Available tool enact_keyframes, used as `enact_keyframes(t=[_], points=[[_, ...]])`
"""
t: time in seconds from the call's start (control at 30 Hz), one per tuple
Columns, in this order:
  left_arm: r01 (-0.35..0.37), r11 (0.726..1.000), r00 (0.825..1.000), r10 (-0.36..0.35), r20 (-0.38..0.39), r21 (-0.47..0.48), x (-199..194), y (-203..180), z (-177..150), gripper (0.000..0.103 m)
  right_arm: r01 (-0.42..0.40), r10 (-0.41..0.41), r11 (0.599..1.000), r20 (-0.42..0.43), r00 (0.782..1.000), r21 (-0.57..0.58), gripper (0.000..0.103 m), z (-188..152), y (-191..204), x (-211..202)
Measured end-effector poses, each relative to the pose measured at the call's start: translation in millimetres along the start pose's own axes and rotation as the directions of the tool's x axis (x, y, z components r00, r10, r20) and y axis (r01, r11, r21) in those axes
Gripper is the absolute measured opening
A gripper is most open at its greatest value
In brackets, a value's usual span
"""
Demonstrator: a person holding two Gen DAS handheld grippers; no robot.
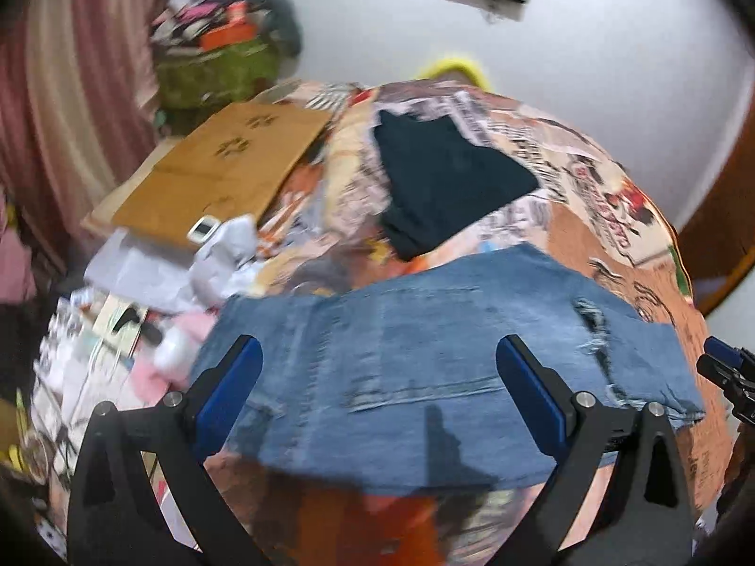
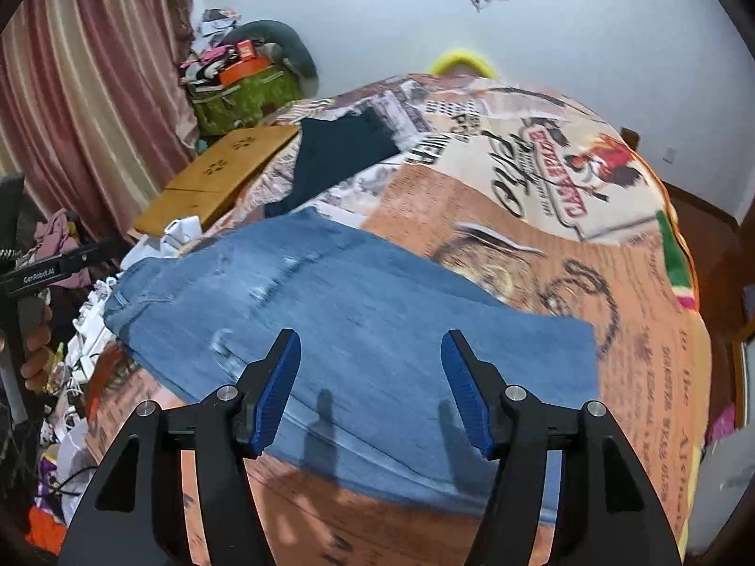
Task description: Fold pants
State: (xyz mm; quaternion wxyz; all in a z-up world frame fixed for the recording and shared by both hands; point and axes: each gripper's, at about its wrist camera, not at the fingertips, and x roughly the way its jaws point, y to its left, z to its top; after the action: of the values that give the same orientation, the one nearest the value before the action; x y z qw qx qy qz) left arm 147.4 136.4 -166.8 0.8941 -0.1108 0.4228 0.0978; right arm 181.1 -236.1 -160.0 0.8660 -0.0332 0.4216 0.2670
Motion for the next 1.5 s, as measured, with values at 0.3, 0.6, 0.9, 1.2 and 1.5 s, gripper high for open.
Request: enact_keyframes(t=[0.3,0.6,0.9,1.2,1.5], points=[[0.052,0.961,0.976,-0.107,-0.192,-0.272,31.9,83.1,-39.7,0.101,-0.094,0.094,0.996,-0.069,0.993,-0.003,0.058,3.3,39.7,48.7],[0.167,0.888,0.907,-0.309,-0.286,-0.428,52.6,99.8,-75.8,0.101,-0.147,0.144,0.989,-0.139,0.980,-0.018,0.063,0.2,65.2,75.5],[0.293,0.743,0.829,-0.511,-0.226,-0.602,91.1,116.3,-81.9,0.100,-0.167,0.162,0.986,-0.147,0.976,-0.017,0.063,0.0,64.3,78.9],[0.181,0.812,0.909,-0.353,-0.221,-0.555,106.8,119.2,-54.9,0.043,-0.182,0.178,0.983,-0.148,0.973,-0.012,0.063,1.2,63.5,78.2],[0.024,0.960,0.997,-0.043,-0.063,-0.279,44.0,90.5,7.0,0.024,-0.173,0.176,0.984,-0.088,0.980,0.044,0.063,9.6,38.3,45.4]])
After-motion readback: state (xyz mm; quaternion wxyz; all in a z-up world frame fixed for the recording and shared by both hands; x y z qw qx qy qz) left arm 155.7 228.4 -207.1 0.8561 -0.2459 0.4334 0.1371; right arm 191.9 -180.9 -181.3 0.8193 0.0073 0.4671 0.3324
